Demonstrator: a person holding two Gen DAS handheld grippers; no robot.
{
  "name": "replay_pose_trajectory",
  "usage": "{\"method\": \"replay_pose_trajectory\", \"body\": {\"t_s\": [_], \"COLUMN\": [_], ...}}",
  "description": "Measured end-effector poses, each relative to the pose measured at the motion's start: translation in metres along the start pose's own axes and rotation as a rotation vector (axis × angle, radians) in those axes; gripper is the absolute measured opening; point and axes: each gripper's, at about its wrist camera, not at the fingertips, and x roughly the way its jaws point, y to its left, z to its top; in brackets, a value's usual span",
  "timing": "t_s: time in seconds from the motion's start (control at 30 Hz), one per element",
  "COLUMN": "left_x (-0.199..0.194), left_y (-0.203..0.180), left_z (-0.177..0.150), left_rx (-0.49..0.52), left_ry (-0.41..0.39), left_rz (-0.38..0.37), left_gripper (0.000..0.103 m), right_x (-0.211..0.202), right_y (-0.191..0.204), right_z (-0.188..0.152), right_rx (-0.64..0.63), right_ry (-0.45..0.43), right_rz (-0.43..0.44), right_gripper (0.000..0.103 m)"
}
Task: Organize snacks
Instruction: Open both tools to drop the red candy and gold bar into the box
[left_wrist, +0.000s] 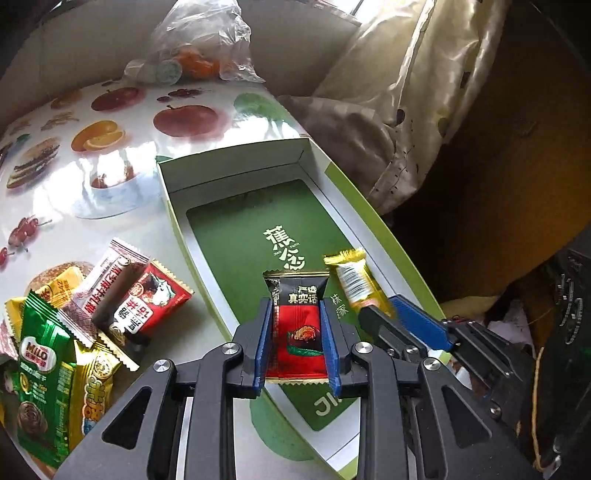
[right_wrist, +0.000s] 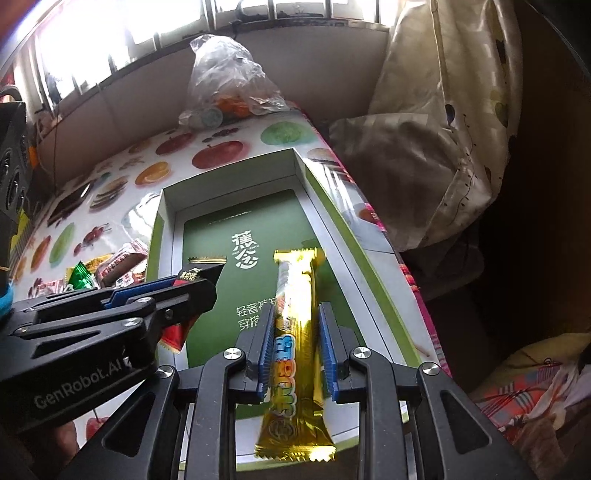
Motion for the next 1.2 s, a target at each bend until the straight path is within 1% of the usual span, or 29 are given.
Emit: {"method": "replay_pose_trajectory", "body": {"t_s": [0.17, 0.3, 0.33, 0.37, 0.4, 0.5, 0.67, 0.83, 1.0, 1.2], "left_x": [0.000, -0.003, -0.006, -0.008, -0.010, -0.016, -0.026, -0.039, -0.054, -0.075], "left_y": [0.000, 0.001, 0.002, 0.003, 0.004, 0.006, 0.007, 0.010, 0.016, 0.023], "left_z": [-0.001, -0.001, -0.002, -0.002, -0.003, -0.004, -0.005, -0.009, -0.014, -0.026], "left_rx": [0.001, 0.007, 0.009, 0.005, -0.001, -0.002, 0.006, 0.013, 0.012, 0.031], "left_ry": [0.001, -0.004, -0.008, -0.013, -0.014, -0.028, -0.043, -0.066, -0.092, -0.141], "left_rz": [-0.010, -0.011, -0.007, -0.008, -0.015, -0.019, -0.012, 0.022, 0.034, 0.118], "left_gripper": [0.027, 0.027, 0.029, 0.034, 0.037, 0.038, 0.038, 0.038, 0.038, 0.038], "right_x": [0.002, 0.000, 0.000, 0.000, 0.000, -0.002, -0.006, -0.014, -0.021, -0.033], "right_y": [0.002, 0.003, 0.003, 0.002, 0.002, 0.001, 0.004, 0.008, 0.013, 0.020], "right_z": [0.000, 0.000, 0.000, 0.000, 0.000, -0.001, -0.002, -0.002, -0.004, -0.007], "right_rx": [-0.005, -0.001, -0.001, 0.001, 0.004, 0.016, 0.019, 0.017, 0.016, 0.021], "right_ry": [0.000, -0.006, -0.006, -0.006, -0.005, -0.010, -0.019, -0.036, -0.049, -0.074], "right_rz": [0.009, 0.001, -0.003, -0.006, -0.008, -0.007, -0.014, -0.013, -0.007, 0.012], "right_gripper": [0.022, 0.028, 0.030, 0.032, 0.033, 0.035, 0.037, 0.038, 0.040, 0.041]}}
